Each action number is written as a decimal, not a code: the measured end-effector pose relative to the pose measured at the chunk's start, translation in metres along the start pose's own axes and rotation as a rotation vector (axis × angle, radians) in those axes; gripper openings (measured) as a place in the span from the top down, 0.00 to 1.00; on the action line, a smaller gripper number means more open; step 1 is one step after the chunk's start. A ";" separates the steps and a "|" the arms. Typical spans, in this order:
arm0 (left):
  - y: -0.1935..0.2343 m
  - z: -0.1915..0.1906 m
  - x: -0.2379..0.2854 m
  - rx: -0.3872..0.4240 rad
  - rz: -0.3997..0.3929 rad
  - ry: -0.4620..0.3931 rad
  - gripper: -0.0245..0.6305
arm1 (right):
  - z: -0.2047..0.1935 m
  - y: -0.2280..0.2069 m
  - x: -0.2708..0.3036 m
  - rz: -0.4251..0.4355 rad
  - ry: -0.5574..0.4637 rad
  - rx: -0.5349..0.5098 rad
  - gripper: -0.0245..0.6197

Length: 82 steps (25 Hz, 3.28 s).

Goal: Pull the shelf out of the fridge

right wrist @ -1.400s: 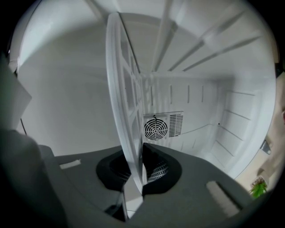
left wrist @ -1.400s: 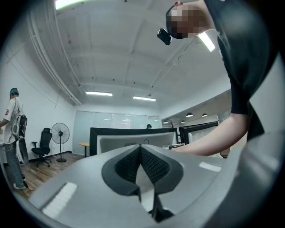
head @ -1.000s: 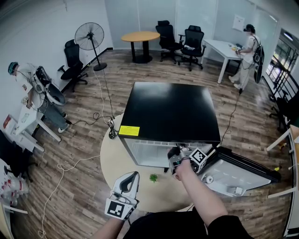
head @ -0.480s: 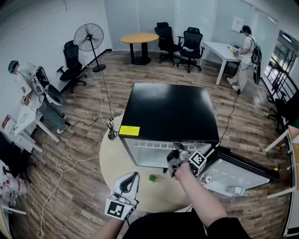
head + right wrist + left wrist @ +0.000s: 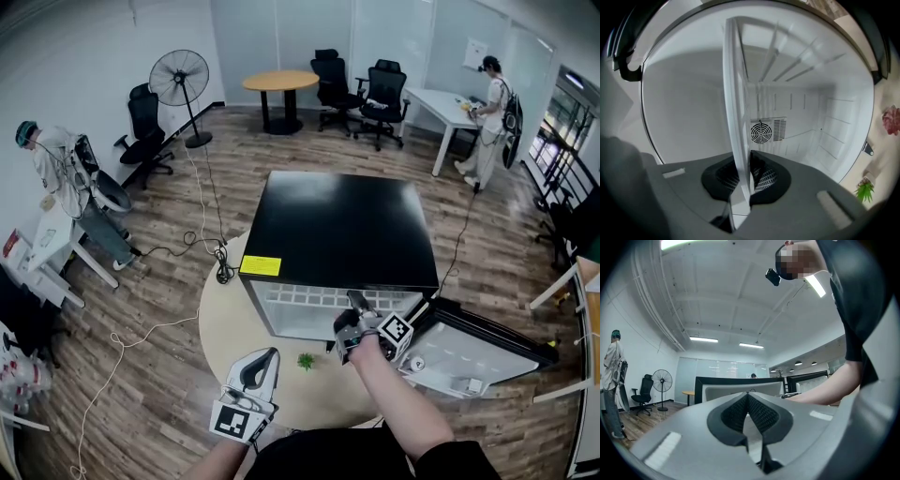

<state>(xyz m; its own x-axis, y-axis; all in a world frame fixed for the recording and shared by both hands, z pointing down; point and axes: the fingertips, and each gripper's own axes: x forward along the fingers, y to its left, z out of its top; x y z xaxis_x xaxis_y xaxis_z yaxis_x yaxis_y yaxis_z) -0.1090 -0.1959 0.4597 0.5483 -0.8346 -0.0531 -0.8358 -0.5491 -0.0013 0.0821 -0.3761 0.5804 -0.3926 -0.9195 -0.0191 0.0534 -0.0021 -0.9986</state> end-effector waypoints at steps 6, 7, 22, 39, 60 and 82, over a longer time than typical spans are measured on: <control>-0.001 0.000 0.000 0.002 -0.001 -0.004 0.96 | -0.006 -0.002 -0.013 -0.007 0.012 -0.002 0.91; -0.001 0.000 0.001 0.000 -0.001 -0.003 0.96 | -0.006 -0.001 -0.014 -0.006 0.015 -0.003 0.91; -0.007 0.001 0.003 0.000 -0.014 -0.014 0.96 | -0.020 -0.002 -0.038 -0.019 0.035 -0.021 0.91; -0.013 0.001 -0.001 0.012 -0.045 -0.025 0.96 | -0.033 0.001 -0.062 -0.037 0.043 -0.017 0.91; -0.012 0.001 0.009 -0.025 -0.066 -0.011 0.96 | -0.051 0.007 -0.099 -0.085 0.063 -0.037 0.91; -0.022 -0.003 0.014 -0.007 -0.104 -0.064 0.96 | -0.059 0.023 -0.160 -0.194 0.196 -0.496 0.90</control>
<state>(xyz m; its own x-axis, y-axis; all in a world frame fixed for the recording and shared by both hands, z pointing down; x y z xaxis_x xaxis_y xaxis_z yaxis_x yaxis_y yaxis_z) -0.0827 -0.1952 0.4616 0.6293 -0.7684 -0.1162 -0.7739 -0.6333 -0.0032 0.0916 -0.2059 0.5575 -0.5177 -0.8305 0.2055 -0.4561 0.0647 -0.8876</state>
